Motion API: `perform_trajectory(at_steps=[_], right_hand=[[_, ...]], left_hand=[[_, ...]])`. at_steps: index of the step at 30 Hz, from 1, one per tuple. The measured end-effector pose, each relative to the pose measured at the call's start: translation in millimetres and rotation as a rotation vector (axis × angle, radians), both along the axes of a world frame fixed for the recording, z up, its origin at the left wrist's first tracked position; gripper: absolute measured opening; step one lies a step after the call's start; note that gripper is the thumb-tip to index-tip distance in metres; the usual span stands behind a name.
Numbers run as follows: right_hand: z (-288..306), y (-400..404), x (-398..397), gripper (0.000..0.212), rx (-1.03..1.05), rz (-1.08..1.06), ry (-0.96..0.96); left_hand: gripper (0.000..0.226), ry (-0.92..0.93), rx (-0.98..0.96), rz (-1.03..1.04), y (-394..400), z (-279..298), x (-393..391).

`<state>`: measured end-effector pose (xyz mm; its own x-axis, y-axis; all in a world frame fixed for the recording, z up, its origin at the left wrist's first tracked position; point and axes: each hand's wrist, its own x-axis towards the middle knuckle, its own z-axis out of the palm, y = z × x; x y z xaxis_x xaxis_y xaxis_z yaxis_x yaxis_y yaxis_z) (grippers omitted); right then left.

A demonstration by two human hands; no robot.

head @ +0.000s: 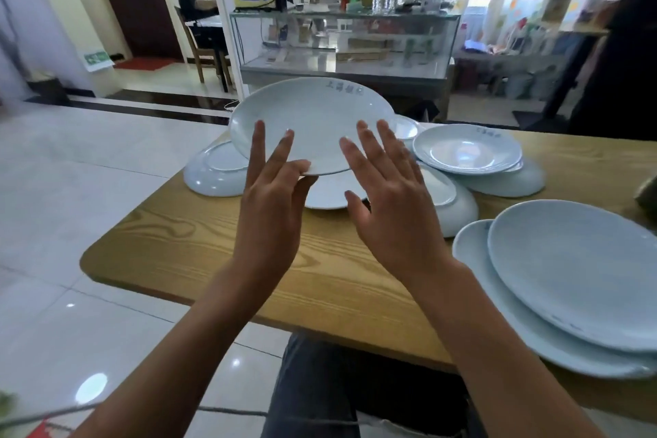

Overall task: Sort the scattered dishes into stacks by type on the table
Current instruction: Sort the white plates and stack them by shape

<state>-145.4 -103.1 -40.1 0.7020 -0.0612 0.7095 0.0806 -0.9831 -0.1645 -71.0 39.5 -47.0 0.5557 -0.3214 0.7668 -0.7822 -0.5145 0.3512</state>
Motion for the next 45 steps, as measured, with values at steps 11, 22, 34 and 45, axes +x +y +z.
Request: perform_trajectory(at_steps=[11,22,34,45], right_hand=[[37,-87,-118,0.026,-0.259,-0.173,-0.051],[37,-158,-276,0.041,-0.216,-0.515,-0.009],[-12,-175,-367,0.023,-0.112,-0.715,0.1],[-31,-180,-354,0.029,-0.076,-0.732,0.258]], left_hand=[[0.024,-0.11,0.022,-0.393,-98,19,-78],[0.038,-0.157,0.242,-0.688,-223,34,-191],[0.05,0.023,0.353,-0.717,-246,14,-240],[0.046,0.103,0.63,-0.627,-235,-4,-208]])
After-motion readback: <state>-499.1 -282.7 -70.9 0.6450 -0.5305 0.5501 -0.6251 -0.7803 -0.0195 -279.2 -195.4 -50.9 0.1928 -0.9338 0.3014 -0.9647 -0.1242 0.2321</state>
